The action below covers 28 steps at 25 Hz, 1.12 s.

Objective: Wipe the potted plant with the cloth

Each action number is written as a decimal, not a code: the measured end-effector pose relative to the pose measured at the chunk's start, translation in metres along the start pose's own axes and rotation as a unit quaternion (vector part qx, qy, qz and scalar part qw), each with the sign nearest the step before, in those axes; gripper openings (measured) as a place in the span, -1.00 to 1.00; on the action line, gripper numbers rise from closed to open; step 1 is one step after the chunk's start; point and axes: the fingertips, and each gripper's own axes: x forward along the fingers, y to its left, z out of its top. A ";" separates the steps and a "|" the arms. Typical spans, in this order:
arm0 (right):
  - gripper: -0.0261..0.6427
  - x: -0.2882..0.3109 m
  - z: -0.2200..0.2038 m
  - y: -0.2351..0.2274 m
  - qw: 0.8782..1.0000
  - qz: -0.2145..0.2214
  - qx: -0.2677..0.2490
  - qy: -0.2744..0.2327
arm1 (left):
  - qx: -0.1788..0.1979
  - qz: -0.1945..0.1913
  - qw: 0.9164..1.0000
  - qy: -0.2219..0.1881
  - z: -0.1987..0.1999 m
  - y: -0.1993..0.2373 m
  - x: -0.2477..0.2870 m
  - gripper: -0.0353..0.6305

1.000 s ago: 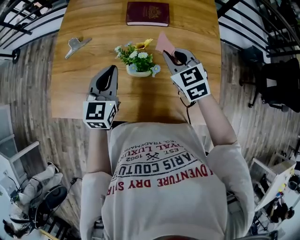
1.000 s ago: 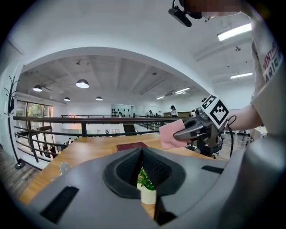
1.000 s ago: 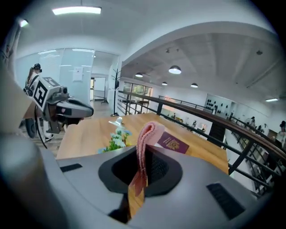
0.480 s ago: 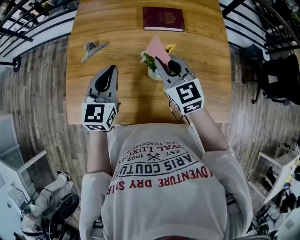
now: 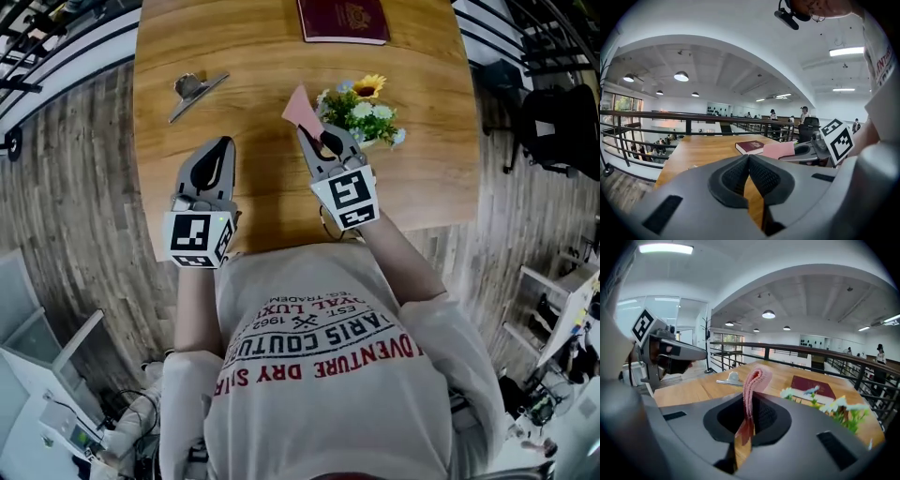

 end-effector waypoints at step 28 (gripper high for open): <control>-0.82 -0.014 -0.142 -0.045 0.906 -0.239 0.340 0.083 | 0.012 -0.119 0.989 0.083 -0.076 -0.002 0.018 -0.84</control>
